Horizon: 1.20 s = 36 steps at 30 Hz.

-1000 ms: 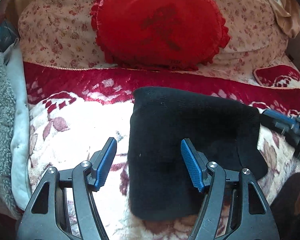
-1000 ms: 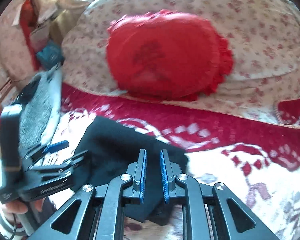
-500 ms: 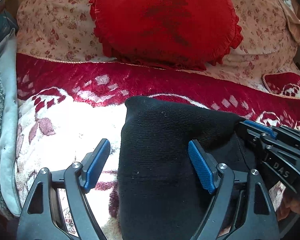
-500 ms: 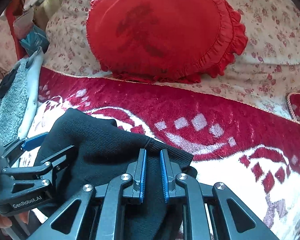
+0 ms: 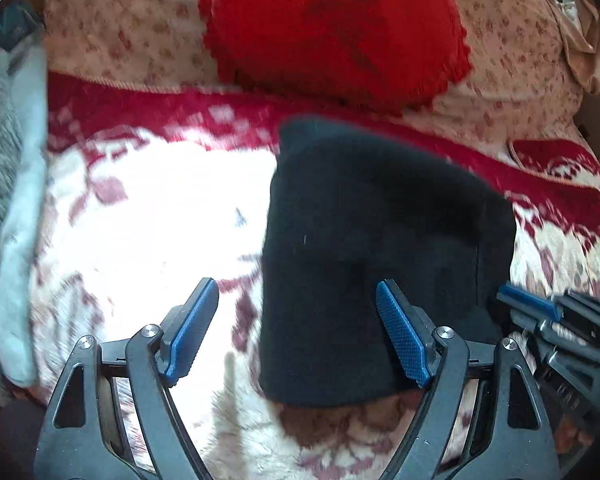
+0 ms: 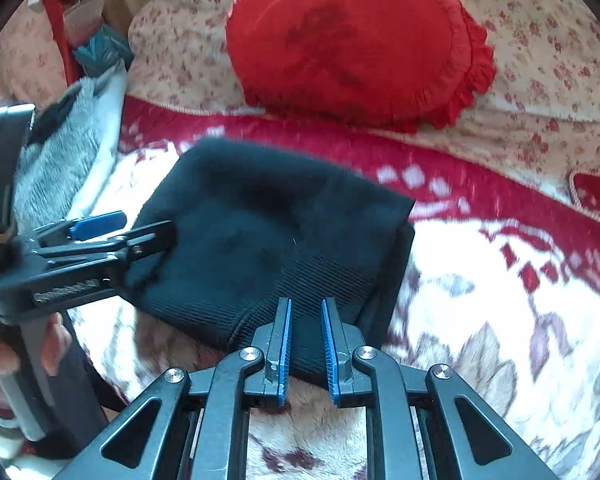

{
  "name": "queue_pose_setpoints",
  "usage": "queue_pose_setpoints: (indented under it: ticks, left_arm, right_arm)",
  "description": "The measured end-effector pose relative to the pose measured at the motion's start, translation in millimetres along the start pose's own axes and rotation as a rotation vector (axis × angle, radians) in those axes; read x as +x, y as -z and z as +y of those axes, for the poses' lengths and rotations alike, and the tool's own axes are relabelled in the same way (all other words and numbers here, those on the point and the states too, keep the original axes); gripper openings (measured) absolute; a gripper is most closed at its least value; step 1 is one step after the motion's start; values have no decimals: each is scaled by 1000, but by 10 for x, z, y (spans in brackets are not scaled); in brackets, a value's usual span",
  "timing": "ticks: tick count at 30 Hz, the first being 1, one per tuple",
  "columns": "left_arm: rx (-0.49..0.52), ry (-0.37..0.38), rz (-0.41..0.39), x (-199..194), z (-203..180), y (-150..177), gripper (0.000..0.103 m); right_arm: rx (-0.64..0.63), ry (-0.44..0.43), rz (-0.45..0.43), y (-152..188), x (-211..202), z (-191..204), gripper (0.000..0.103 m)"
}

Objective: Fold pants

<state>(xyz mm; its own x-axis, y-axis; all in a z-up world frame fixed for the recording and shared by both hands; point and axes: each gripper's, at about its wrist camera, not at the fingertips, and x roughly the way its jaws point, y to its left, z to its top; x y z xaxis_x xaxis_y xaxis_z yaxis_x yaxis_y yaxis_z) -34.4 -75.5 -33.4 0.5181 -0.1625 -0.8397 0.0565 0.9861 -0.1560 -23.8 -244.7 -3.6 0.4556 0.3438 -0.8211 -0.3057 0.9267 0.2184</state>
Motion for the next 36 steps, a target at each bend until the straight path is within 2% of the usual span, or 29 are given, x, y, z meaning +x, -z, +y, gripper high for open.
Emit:
queue_pose_setpoints:
  ticks: [2, 4, 5, 6, 8, 12, 15, 17, 18, 19, 21, 24, 29, 33, 35, 36]
  left_arm:
    - [-39, 50, -1, -59, 62, 25, 81]
    - [-49, 75, -1, -130, 116, -4, 81]
    - [-55, 76, -11, -168, 151, -26, 81]
    - [-64, 76, -27, -200, 189, -47, 81]
    - [-86, 86, -30, -196, 268, -96, 84]
    - [-136, 125, 42, 69, 334, -129, 86]
    - [-184, 196, 72, 236, 294, -105, 91]
    - [-176, 196, 57, 259, 244, -114, 91]
    - [-155, 194, 52, 246, 188, -142, 85]
    - [-134, 213, 53, 218, 125, -181, 68]
    - [-111, 199, 47, 147, 41, -261, 67]
    - [-93, 206, 14, 92, -3, -457, 62]
    - [-77, 172, -19, 118, 8, -788, 61]
    - [-87, 93, 41, 516, 64, -859, 62]
    - [-107, 132, 21, 596, 94, -828, 64]
    - [-108, 127, 17, 601, 92, -829, 65]
  right_arm:
    - [49, -45, -30, 6, -70, -85, 15]
    - [122, -95, -64, -17, -174, -205, 29]
    - [167, -115, -86, -22, -224, -288, 46]
    - [216, -124, -99, -19, -253, -387, 51]
    - [267, -143, -91, -14, -216, -512, 51]
    - [326, -175, -8, -18, 134, -653, 52]
    - [427, -269, -28, -37, 307, -765, 57]
    - [456, -299, -41, -50, 349, -794, 55]
    - [450, -298, -48, -59, 345, -779, 47]
    - [416, -282, -57, -89, 306, -739, 43]
    - [347, -255, -93, -174, 172, -657, 32]
    - [282, -203, -140, -374, 28, -593, 31]
    - [244, -162, -170, -769, 60, -602, 30]
    - [214, -115, -117, -986, 338, -618, 31]
    - [199, -63, -51, -1007, 561, -639, 35]
    - [192, -33, -34, -1012, 657, -644, 37]
